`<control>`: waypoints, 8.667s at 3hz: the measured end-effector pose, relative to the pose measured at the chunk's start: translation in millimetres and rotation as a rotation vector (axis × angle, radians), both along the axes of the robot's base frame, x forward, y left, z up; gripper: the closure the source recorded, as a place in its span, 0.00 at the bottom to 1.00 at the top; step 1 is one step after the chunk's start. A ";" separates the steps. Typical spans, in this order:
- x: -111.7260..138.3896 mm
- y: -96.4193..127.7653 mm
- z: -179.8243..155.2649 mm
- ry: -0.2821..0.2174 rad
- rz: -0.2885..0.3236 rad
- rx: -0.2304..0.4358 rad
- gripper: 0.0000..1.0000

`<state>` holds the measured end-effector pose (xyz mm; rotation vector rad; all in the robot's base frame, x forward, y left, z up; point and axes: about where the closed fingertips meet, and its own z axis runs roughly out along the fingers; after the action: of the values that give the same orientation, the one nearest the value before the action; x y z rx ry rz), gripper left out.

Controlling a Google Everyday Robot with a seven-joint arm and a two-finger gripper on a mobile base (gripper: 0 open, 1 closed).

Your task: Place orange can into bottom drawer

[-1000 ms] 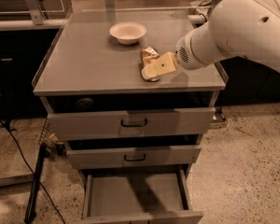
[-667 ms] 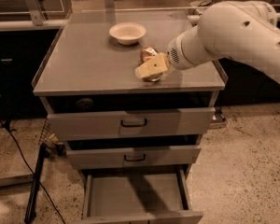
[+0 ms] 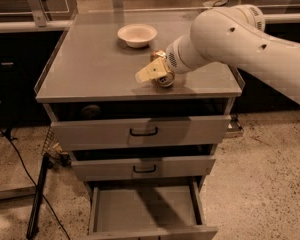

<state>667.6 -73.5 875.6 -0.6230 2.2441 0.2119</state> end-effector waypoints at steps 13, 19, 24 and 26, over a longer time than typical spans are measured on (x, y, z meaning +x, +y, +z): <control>-79.9 -33.8 65.1 0.011 0.494 -0.022 1.00; -176.4 -127.7 -46.9 0.063 1.086 -0.034 1.00; -226.5 -105.3 -240.9 0.028 1.171 -0.133 1.00; -211.9 -77.5 -342.7 -0.042 1.195 -0.163 1.00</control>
Offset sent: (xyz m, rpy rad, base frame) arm 0.0591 0.0064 -0.0437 -0.0393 0.0236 -0.0385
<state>455.7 -151.0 532.8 -1.9630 1.5824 0.5807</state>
